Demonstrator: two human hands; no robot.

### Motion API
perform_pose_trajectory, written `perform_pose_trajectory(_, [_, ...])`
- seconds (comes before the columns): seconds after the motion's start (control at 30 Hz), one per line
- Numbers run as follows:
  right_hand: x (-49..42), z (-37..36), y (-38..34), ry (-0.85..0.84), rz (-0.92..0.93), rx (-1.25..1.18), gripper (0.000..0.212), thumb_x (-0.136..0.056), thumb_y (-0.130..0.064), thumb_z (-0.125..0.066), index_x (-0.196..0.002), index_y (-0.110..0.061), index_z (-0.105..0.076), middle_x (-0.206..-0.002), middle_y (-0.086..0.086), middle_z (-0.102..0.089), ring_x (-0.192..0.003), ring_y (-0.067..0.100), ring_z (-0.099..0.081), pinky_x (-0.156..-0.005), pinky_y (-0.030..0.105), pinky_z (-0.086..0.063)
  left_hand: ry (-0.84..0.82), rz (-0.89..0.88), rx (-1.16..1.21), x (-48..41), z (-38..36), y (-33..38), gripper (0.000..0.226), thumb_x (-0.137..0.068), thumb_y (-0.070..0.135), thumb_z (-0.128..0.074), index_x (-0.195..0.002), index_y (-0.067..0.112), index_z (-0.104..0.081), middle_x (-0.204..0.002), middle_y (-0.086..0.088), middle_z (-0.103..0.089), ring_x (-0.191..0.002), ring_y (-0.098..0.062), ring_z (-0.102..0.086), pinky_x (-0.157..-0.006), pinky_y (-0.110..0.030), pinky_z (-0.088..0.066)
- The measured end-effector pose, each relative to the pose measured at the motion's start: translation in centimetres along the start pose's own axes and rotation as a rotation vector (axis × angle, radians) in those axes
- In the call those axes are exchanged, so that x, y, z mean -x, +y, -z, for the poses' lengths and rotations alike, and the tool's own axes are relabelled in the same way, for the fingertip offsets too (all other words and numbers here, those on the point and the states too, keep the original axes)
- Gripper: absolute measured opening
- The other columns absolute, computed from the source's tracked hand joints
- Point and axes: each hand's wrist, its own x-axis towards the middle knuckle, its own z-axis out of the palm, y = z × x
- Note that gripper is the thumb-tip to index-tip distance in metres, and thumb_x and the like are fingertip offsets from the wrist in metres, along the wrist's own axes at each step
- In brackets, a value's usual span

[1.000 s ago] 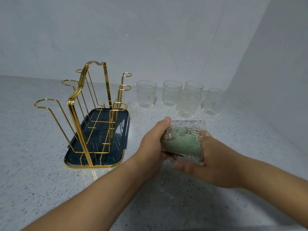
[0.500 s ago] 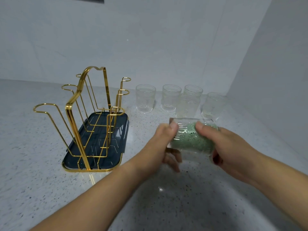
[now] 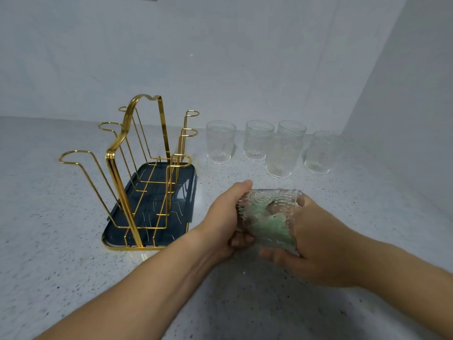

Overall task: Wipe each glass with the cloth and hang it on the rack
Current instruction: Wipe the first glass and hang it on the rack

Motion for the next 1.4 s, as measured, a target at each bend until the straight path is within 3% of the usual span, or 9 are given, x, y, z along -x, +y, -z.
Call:
perform_pose_trajectory(0.13, [-0.3, 0.3, 0.3, -0.011, -0.054, -0.011, 0.039, -0.101, -0.06, -0.039, -0.122, -0.039, -0.065, -0.118, -0.016, -0.068, -0.112, 0.011, -0.059, -0.111, 0.039, -0.039, -0.009, 0.006, -0.009, 0.0, -0.1, 0.2, 0.05, -0.101, 0.056, -0.05, -0.075, 0.013, -0.054, -0.049, -0.002, -0.048, -0.027, -0.014, -0.037, -0.029, -0.014, -0.022])
perform_pose_trajectory(0.37, [-0.7, 0.2, -1.4, 0.122, -0.438, -1.188, 0.022, -0.095, -0.038, -0.068, -0.107, -0.02, -0.074, -0.101, 0.0, -0.078, -0.099, 0.02, -0.074, -0.089, 0.035, -0.06, 0.014, -0.362, -0.005, 0.1, -0.3, -0.3, 0.039, -0.107, 0.035, -0.048, -0.097, -0.002, -0.045, -0.075, -0.004, -0.045, -0.058, -0.012, -0.045, -0.047, -0.023, -0.037])
perform_pose_trajectory(0.5, [-0.5, -0.5, -1.4, 0.174, -0.254, -0.853, 0.02, -0.1, -0.032, -0.056, -0.111, -0.031, -0.073, -0.095, -0.023, -0.075, -0.09, -0.006, -0.069, -0.078, 0.007, -0.049, 0.035, -0.199, -0.01, 0.7, -0.6, 0.1, 0.042, -0.107, 0.044, -0.045, -0.088, 0.007, -0.052, -0.066, -0.003, -0.051, -0.047, -0.011, -0.048, -0.043, -0.018, -0.035])
perform_pose_trajectory(0.63, [-0.5, -0.4, -0.2, 0.143, -0.047, -0.273, 0.026, -0.104, -0.036, -0.051, -0.115, -0.026, -0.072, -0.111, -0.014, -0.073, -0.105, 0.006, -0.068, -0.091, 0.031, -0.054, -0.024, -0.008, -0.017, 0.4, -0.5, 0.4, 0.052, -0.103, 0.058, -0.046, -0.088, 0.01, -0.06, -0.053, -0.003, -0.053, -0.032, -0.015, -0.042, -0.032, -0.015, -0.024])
perform_pose_trajectory(0.87, [0.3, 0.7, -0.2, 0.154, -0.447, -0.845, 0.035, -0.1, -0.045, -0.045, -0.094, -0.026, -0.074, -0.073, -0.015, -0.073, -0.066, -0.002, -0.067, -0.065, 0.021, -0.054, -0.215, -0.165, -0.248, 0.0, 0.1, -0.3, 0.093, -0.079, 0.094, -0.044, -0.134, 0.021, -0.06, -0.108, -0.025, -0.066, -0.075, -0.024, -0.063, -0.062, -0.036, -0.051])
perform_pose_trajectory(1.03, [0.2, 1.4, -0.8, 0.224, -0.649, -1.5, 0.052, -0.09, -0.051, -0.057, -0.112, -0.008, -0.076, -0.115, 0.023, -0.074, -0.111, 0.042, -0.07, -0.111, 0.057, -0.045, -0.164, -0.587, -0.492, 0.5, 0.3, -1.2, 0.041, -0.09, 0.065, -0.048, -0.125, 0.043, -0.049, -0.099, 0.015, -0.067, -0.09, -0.013, -0.067, -0.081, -0.039, -0.055])
perform_pose_trajectory(1.2, [0.8, 1.2, -2.7, 0.135, -0.273, -0.837, 0.051, -0.095, -0.061, -0.027, -0.087, -0.039, -0.073, -0.078, -0.023, -0.066, -0.071, -0.005, -0.062, -0.073, 0.007, -0.05, -0.065, -0.398, -0.167, 0.3, -0.8, -0.9, 0.053, -0.085, 0.062, -0.058, -0.099, 0.011, -0.054, -0.088, -0.009, -0.054, -0.073, -0.022, -0.051, -0.059, -0.032, -0.041])
perform_pose_trajectory(1.3, [1.0, -0.1, -1.3, 0.036, 0.005, -0.074, 0.043, -0.104, -0.062, -0.029, -0.125, -0.043, -0.062, -0.123, -0.041, -0.055, -0.124, -0.019, -0.045, -0.121, 0.034, -0.028, -0.053, -0.178, -0.124, -0.2, -0.3, -0.7, 0.048, -0.087, 0.065, -0.063, -0.092, 0.017, -0.059, -0.079, -0.009, -0.059, -0.068, -0.024, -0.058, -0.067, -0.033, -0.044])
perform_pose_trajectory(1.4, [0.9, -0.3, 0.4, 0.068, 0.065, 0.123, 0.024, -0.102, -0.053, -0.045, -0.115, -0.041, -0.061, -0.117, -0.029, -0.058, -0.115, -0.014, -0.052, -0.127, 0.05, -0.011, -0.051, -0.138, -0.11, -0.1, -0.2, -0.6, 0.044, -0.099, 0.06, -0.053, -0.08, 0.021, -0.05, -0.055, 0.003, -0.046, -0.042, -0.014, -0.04, -0.044, -0.021, -0.028])
